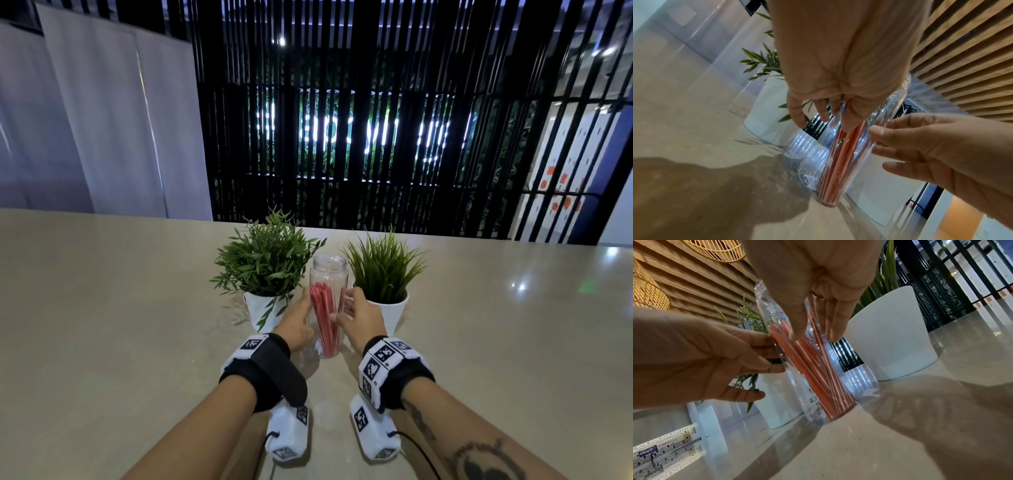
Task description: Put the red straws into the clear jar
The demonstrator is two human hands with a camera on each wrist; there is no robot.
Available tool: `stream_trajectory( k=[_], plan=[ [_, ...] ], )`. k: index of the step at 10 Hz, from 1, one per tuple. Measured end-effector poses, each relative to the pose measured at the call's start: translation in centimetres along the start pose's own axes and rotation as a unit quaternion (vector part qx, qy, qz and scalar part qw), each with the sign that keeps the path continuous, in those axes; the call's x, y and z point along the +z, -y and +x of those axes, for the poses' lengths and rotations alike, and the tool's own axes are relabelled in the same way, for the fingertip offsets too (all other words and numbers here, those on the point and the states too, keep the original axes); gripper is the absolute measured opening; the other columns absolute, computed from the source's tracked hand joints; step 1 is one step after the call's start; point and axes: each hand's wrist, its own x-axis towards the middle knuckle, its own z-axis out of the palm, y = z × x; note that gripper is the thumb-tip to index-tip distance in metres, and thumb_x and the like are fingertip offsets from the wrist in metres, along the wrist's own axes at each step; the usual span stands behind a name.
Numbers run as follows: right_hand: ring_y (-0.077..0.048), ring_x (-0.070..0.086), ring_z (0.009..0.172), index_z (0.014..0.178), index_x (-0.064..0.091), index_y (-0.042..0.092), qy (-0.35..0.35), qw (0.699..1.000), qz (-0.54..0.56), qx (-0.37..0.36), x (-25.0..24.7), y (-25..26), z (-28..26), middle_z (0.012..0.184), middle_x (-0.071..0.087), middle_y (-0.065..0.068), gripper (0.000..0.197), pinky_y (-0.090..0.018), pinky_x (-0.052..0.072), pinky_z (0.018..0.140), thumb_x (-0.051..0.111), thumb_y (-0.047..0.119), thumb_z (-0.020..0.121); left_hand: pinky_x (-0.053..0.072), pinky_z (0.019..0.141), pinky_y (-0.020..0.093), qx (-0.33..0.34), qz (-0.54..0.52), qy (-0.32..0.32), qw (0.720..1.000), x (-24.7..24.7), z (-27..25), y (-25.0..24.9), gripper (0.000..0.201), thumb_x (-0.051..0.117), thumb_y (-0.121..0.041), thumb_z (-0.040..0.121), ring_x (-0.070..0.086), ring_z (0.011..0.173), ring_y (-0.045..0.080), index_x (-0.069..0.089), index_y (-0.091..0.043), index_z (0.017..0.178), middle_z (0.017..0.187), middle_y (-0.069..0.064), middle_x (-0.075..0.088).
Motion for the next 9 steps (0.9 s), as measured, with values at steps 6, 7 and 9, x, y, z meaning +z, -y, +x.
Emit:
stream_trajectory(
  k=[6, 7, 9],
  plan=[
    [-0.031, 0.058, 0.115, 0.123, 0.047, 0.004, 0.013, 1.0, -0.018, 0.014, -0.2, 0.6, -0.3, 0.123, 0.061, -0.019, 0.045, -0.043, 0.044, 0.102, 0.063, 0.008, 0.082, 0.016, 0.081, -0.003, -0.045, -0.011, -0.019, 0.999, 0.3, -0.3, -0.8, 0.077, 0.038, 0.018, 0.081, 0.014, 0.142, 0.021, 0.003, -0.008, 0.144, 0.155, 0.013, 0.012],
    [-0.032, 0.057, 0.115, 0.123, 0.047, 0.004, 0.017, 0.999, -0.026, 0.016, -0.2, 0.5, -0.3, 0.123, 0.062, -0.019, 0.044, -0.043, 0.044, 0.102, 0.063, 0.01, 0.082, 0.021, 0.092, 0.006, -0.038, 0.008, -0.026, 0.999, 0.4, -0.4, -1.0, 0.075, 0.04, 0.014, 0.083, 0.018, 0.142, 0.021, 0.005, -0.009, 0.145, 0.155, 0.011, 0.015],
    [-0.029, 0.062, 0.098, 0.102, 0.06, 0.011, -0.016, 0.995, -0.089, 0.034, -1.8, 1.1, -0.6, 0.103, 0.068, -0.012, 0.024, -0.039, 0.051, 0.087, 0.059, 0.027, 0.086, 0.04, 0.104, 0.037, -0.077, 0.04, -0.147, 0.985, -1.1, -0.9, -1.2, 0.037, 0.052, -0.009, 0.086, 0.052, 0.118, 0.029, 0.052, -0.007, 0.124, 0.13, 0.015, 0.057]
  ],
)
